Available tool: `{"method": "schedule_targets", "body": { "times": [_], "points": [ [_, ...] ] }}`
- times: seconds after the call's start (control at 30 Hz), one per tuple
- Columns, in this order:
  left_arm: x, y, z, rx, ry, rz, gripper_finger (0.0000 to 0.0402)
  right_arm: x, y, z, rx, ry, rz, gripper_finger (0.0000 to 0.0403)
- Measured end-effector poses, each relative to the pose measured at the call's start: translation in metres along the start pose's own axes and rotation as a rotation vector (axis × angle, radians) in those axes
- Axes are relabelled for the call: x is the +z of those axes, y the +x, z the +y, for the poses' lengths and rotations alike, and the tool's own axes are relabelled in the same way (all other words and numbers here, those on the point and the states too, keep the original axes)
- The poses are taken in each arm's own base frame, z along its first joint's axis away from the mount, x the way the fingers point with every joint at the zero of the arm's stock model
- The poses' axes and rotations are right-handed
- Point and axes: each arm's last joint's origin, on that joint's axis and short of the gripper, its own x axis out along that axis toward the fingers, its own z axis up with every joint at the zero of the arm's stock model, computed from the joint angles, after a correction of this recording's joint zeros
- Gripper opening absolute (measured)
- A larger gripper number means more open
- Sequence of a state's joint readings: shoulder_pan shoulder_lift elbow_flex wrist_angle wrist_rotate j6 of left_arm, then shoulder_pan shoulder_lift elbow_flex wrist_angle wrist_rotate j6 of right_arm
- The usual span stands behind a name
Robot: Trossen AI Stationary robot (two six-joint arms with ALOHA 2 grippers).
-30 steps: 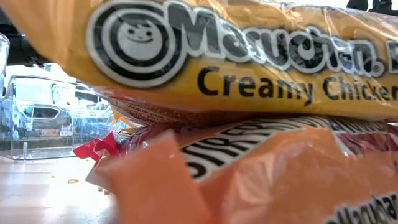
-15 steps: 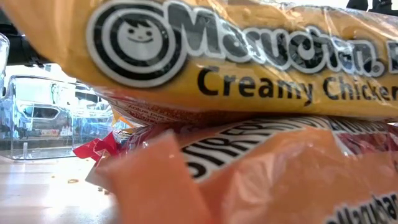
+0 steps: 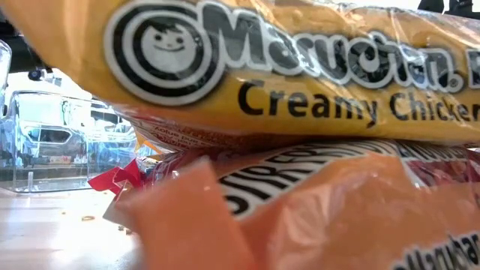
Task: Sort Maruchan noodles
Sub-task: Put the yellow noodles pack into the top transparent bin
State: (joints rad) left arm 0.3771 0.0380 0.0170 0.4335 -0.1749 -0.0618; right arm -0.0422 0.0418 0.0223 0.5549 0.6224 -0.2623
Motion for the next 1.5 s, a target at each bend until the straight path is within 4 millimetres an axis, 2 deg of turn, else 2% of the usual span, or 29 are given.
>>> {"method": "schedule_targets", "body": {
  "times": [0.13, 0.3, 0.6, 0.9, 1.07, 1.2, 1.5],
  "points": [
    [0.002, 0.0, 0.0, -0.002, -0.04, -0.018, 0.0181, 0.0, 0.0, 0.0, 0.0, 0.0, 0.0, 0.0201],
    [-0.002, 0.0, -0.001, -0.022, -0.205, 0.019, 0.0181, 0.0, 0.0, 0.0, 0.0, 0.0, 0.0, 0.0201],
    [-0.011, -0.001, -0.001, -0.035, -0.193, 0.116, 0.0181, 0.0, 0.0, 0.0, 0.0, 0.0, 0.0, 0.0201],
    [-0.01, -0.001, -0.001, -0.027, -0.192, 0.108, 0.0181, 0.0, 0.0, 0.0, 0.0, 0.0, 0.0, 0.0201],
    [-0.01, -0.001, 0.003, 0.092, -0.21, 0.088, 0.0181, 0.0, 0.0, 0.0, 0.0, 0.0, 0.0, 0.0201],
    [-0.01, -0.001, 0.003, 0.099, -0.295, 0.082, 0.0181, 0.0, 0.0, 0.0, 0.0, 0.0, 0.0, 0.0201],
    [0.002, 0.0, 0.003, 0.104, -0.247, -0.042, 0.0181, 0.0, 0.0, 0.0, 0.0, 0.0, 0.0, 0.0201]
  ]
}}
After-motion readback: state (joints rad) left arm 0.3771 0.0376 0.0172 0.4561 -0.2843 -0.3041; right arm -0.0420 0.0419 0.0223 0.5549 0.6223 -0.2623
